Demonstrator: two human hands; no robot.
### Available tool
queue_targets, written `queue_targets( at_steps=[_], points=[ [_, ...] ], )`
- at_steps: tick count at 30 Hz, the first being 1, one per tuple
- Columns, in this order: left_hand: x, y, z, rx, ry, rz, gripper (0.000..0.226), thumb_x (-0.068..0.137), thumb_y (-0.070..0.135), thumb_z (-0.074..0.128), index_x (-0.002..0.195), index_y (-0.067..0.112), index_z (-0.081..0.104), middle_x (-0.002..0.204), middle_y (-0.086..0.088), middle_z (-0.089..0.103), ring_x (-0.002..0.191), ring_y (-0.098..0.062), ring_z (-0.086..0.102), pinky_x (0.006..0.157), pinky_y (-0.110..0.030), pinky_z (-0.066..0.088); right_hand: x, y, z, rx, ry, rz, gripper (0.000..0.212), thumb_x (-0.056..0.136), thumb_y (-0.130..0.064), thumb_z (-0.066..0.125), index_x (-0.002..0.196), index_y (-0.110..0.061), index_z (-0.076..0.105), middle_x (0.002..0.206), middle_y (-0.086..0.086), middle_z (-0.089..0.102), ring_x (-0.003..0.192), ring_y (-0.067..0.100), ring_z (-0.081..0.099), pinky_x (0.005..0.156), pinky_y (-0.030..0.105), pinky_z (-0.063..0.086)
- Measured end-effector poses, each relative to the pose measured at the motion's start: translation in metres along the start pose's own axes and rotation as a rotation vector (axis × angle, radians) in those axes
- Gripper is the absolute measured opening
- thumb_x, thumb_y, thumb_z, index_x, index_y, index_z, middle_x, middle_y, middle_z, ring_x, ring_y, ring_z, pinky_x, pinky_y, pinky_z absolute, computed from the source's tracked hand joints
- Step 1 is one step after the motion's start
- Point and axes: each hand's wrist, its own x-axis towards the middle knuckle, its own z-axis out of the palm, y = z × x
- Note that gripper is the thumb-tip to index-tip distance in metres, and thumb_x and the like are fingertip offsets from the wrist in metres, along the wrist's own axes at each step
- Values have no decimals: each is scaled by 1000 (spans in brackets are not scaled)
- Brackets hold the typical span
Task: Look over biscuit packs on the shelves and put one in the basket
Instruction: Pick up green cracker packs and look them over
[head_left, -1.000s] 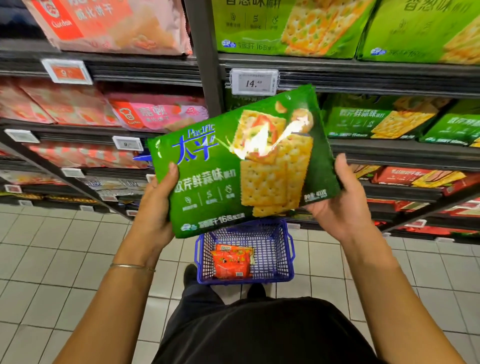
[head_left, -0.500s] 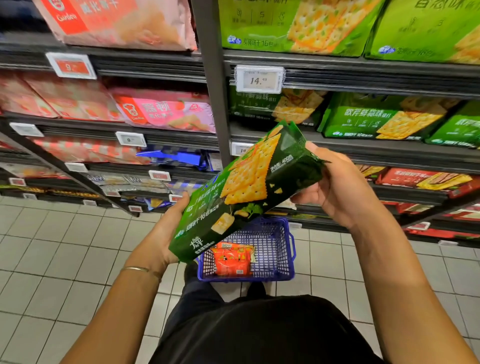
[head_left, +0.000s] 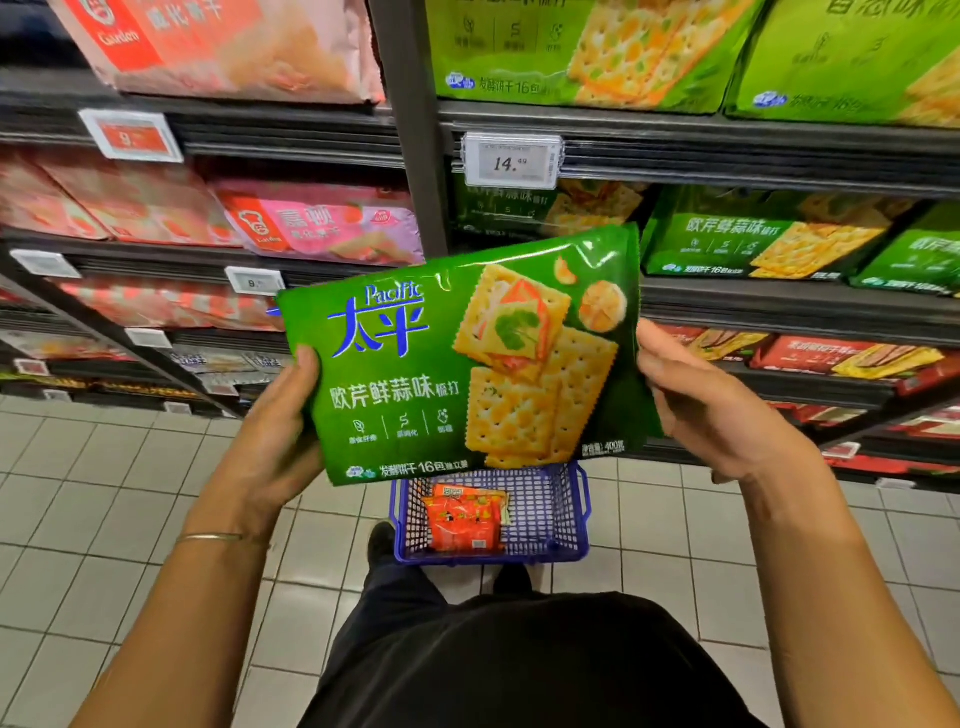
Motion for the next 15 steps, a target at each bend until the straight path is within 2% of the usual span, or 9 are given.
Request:
queue_targets(
  at_steps=[1,2,4,5,6,8,10,12,15],
  points=[
    [0,2,-1,14,-12,45,105,54,70,92,141,22,59,129,-6,74,115,-25,73,79,-44,65,0,1,-1,13,-37,-6,53,100,-24,47,153,-27,47,152,6,58,138,32,55,99,41,57],
    [0,1,-2,28,-27,93,96,64,66,89,142,22,57,128,-4,75,114,-23,74,81,-43,65,2,3,0,14,-32,-21,54,99,-24,47,153,-29,46,152,5,58,138,29,56,100,40,57],
    [0,-1,0,70,-80,183,52,96,46,68,141,21,57,127,-1,75,114,-19,73,85,-40,64,8,13,1,6,69,-55,56,95,-21,55,150,-25,49,147,5,62,135,28,59,103,41,56],
    [0,0,4,84,-124,203,39,102,37,60,138,21,61,126,-1,76,114,-18,73,88,-39,63,11,18,0,9,132,-60,57,91,-20,59,147,-22,51,143,6,65,133,29,61,105,43,55],
    [-1,0,6,90,-168,205,38,99,34,67,135,21,64,126,-2,76,114,-18,73,91,-40,62,14,22,0,25,180,-61,57,88,-19,62,144,-20,54,139,7,68,130,29,63,105,44,55],
    [-2,5,15,91,-212,182,77,71,43,95,135,17,61,124,-3,76,113,-20,73,96,-42,60,17,28,-1,86,231,-62,54,87,-18,63,140,-15,57,130,6,72,123,27,68,100,42,57],
    [-1,7,22,113,-239,180,100,57,46,101,138,12,53,123,-3,76,112,-19,73,100,-43,59,18,32,-5,158,259,-69,52,88,-18,62,140,-13,59,127,6,74,118,25,70,97,42,60],
    [-1,7,30,124,-244,186,98,56,46,101,135,14,54,121,-1,77,109,-18,74,98,-41,60,19,34,-9,203,271,-80,43,90,-18,60,132,-17,67,125,7,75,116,25,71,93,41,61],
    [-4,11,41,135,-269,185,94,60,47,99,136,16,54,121,0,77,109,-17,74,95,-39,61,24,38,-12,272,315,-76,36,93,-24,60,126,-18,73,128,11,73,120,27,69,98,43,59]
  ],
)
